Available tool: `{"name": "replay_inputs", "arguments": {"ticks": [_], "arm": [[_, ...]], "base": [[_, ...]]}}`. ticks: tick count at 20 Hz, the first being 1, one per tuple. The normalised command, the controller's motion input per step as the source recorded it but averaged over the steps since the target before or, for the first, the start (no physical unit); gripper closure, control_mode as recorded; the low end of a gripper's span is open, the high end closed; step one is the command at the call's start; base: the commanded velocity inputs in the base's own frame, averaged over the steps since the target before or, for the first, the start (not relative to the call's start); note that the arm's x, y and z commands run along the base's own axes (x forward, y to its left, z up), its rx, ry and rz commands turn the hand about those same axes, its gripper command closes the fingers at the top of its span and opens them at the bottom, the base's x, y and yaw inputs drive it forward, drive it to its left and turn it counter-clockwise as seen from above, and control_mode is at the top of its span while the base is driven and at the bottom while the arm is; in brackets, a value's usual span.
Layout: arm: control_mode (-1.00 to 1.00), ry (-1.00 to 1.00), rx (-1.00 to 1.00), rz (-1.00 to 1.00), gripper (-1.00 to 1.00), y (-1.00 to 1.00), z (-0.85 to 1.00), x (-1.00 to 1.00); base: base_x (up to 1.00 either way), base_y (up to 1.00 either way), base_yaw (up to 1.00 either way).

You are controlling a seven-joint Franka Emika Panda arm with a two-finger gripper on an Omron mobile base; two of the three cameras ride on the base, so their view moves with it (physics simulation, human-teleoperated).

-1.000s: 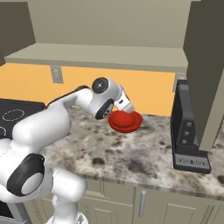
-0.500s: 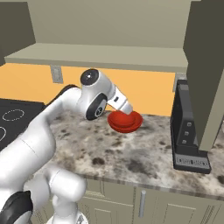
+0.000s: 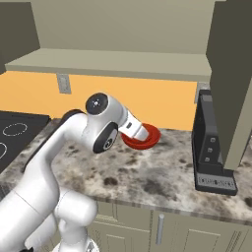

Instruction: Pick up the bowls on the counter and stack them on top of one another in the open cabinet. Place the smaller bowl on top of the larger bowl.

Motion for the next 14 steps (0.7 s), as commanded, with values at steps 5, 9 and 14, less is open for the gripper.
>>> {"name": "replay_inputs", "arguments": {"ticks": [5, 9, 14], "arm": [[-1.00, 0.18, 0.07, 0.00, -1.00, 0.00, 0.07, 0.25], [-1.00, 0.23, 0.11, 0.00, -1.00, -0.10, 0.04, 0.24], [-1.00, 0.13, 0.12, 0.00, -1.00, -0.19, 0.01, 0.09]], "base": [[0.00, 0.00, 0.00], [0.00, 0.00, 0.00], [0.00, 0.00, 0.00]]}}
